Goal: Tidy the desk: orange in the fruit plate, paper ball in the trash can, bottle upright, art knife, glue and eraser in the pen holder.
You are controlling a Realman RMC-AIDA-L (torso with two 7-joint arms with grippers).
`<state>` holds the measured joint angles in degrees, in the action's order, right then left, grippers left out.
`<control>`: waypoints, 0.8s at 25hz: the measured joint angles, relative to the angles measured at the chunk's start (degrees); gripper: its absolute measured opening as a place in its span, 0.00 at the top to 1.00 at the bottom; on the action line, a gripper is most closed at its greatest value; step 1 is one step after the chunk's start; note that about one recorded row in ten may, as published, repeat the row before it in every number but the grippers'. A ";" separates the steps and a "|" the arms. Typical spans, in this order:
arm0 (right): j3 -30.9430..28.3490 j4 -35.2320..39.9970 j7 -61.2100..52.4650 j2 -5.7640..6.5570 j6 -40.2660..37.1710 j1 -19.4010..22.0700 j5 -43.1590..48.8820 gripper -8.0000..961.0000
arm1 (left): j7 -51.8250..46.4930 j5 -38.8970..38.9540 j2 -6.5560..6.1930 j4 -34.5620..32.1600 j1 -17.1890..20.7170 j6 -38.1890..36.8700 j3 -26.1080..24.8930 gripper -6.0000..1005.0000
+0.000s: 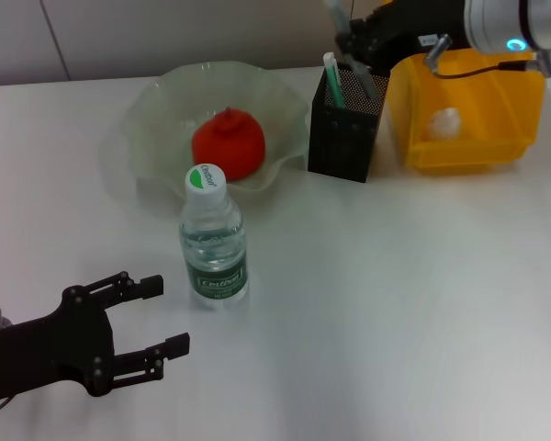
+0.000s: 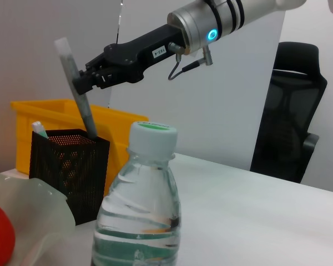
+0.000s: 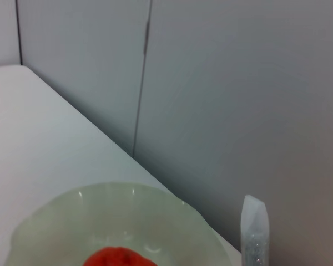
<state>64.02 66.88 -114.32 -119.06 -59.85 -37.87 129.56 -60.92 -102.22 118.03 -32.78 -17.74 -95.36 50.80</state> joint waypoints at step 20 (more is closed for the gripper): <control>-3.11 -0.45 -1.60 0.10 -1.52 1.53 -1.20 0.49 | -0.20 0.01 0.00 0.00 -0.08 -0.22 0.00 0.20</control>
<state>60.91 66.44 -115.93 -118.96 -61.37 -36.34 128.36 -61.12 -102.21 118.03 -32.78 -17.82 -95.59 50.80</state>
